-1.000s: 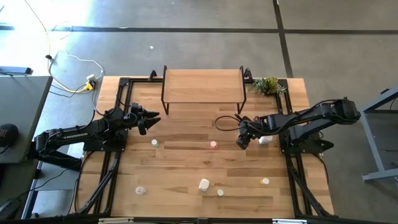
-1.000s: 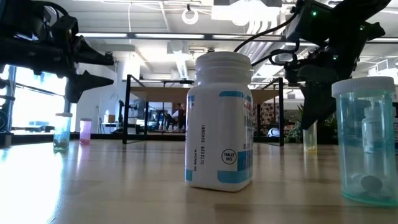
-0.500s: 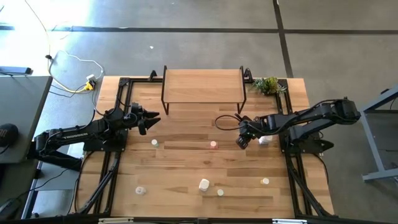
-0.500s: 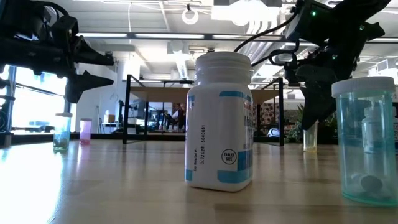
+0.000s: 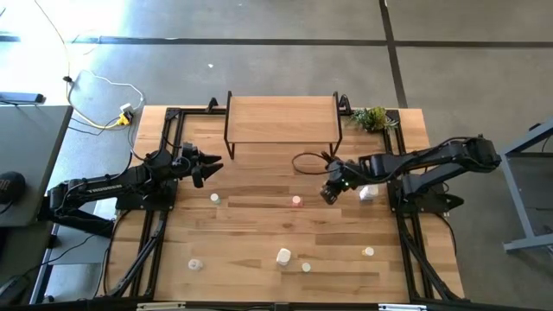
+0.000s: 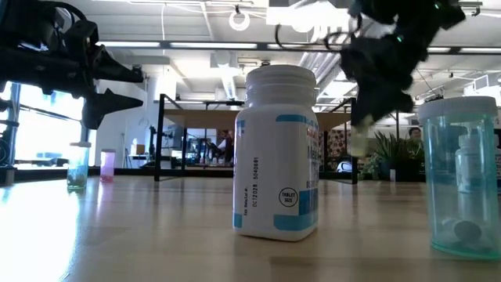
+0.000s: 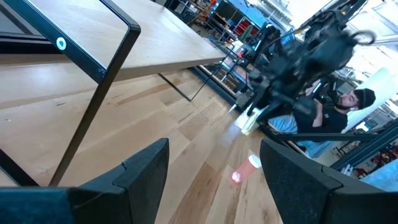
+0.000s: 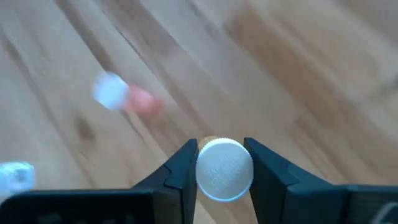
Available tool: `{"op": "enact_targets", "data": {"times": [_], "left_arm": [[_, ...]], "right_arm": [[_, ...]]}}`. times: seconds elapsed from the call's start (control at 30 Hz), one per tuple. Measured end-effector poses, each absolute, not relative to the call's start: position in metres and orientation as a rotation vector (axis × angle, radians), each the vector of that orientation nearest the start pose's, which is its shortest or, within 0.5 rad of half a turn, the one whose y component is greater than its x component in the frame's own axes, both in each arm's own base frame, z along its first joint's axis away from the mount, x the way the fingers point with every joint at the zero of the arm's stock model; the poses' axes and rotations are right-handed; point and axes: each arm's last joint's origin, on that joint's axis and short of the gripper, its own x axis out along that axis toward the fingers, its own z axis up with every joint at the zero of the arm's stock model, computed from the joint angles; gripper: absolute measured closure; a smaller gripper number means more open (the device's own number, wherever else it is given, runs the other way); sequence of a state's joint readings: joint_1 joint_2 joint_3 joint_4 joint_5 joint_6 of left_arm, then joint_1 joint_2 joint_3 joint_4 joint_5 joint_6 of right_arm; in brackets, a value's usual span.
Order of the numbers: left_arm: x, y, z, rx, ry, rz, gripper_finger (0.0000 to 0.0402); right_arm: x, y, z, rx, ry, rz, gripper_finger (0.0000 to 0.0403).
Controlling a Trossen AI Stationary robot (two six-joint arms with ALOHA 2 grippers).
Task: Pick and place medicine bottles onto shelf by color
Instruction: Put the top yellow pill bottle on the shelf
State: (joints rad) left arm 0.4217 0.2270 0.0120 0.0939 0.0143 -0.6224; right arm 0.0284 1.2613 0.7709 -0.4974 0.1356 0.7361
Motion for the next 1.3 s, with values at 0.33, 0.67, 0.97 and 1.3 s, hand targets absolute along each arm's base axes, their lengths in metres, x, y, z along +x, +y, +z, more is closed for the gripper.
{"op": "enact_targets", "data": {"times": [0.33,0.67,0.97,1.3], "left_arm": [[0.101,0.045,0.158,-0.634,-0.01,0.431,0.0161],[0.101,0.045,0.158,-0.566,0.004,0.43,0.0161],[0.101,0.045,0.158,-0.564,0.004,0.43,0.0161],[0.101,0.045,0.158,-0.565,0.004,0.43,0.0161]], "right_arm": [[0.258,-0.008,0.299,0.39,0.683,-0.525,0.0304],[0.248,-0.06,0.359,0.167,0.64,-0.655,0.0304],[0.224,-0.122,0.375,0.066,0.675,-0.753,0.0304],[0.22,-0.171,0.353,0.142,0.764,-0.762,0.0304]]}}
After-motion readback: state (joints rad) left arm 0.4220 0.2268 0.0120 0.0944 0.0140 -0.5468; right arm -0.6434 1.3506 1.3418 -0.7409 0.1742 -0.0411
